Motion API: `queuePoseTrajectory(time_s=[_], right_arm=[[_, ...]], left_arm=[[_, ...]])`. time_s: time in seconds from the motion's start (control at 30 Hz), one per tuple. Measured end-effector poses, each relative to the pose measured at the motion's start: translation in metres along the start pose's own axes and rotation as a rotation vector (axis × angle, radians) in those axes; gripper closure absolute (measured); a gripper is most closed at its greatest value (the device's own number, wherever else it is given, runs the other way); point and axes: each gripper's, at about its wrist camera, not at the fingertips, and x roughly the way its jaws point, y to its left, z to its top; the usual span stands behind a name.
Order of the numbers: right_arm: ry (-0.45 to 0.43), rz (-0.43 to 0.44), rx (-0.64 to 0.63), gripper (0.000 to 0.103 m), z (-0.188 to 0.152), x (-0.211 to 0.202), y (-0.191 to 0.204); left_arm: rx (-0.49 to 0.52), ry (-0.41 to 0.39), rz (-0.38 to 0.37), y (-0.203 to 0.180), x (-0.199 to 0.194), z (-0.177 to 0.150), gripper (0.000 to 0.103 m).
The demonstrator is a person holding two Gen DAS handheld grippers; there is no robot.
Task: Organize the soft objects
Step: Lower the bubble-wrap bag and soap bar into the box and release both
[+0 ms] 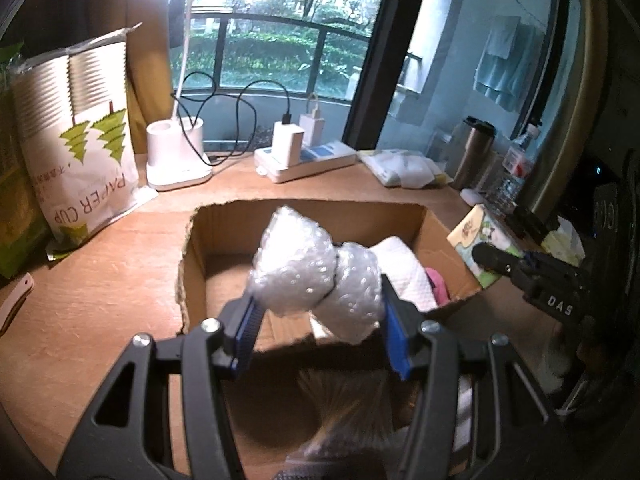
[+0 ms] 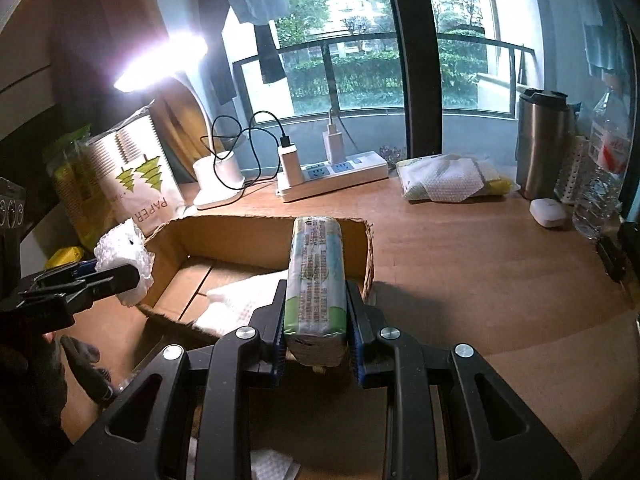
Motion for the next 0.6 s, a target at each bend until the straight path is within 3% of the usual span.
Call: queuePoseTrajectory(time_s=[0.47, 0.6], right_arm=[[0.010, 0.006, -0.015, 0.076, 0.014, 0.038, -0.005], [0.018, -0.005, -0.012, 0.074, 0.015, 0.043, -0.006]], left_arm=[[-0.012, 0.056, 0.013, 0.008, 0.033, 0.006, 0.047], [-0.014, 0.059, -0.003, 0.006, 0.033, 0.007, 0.040]])
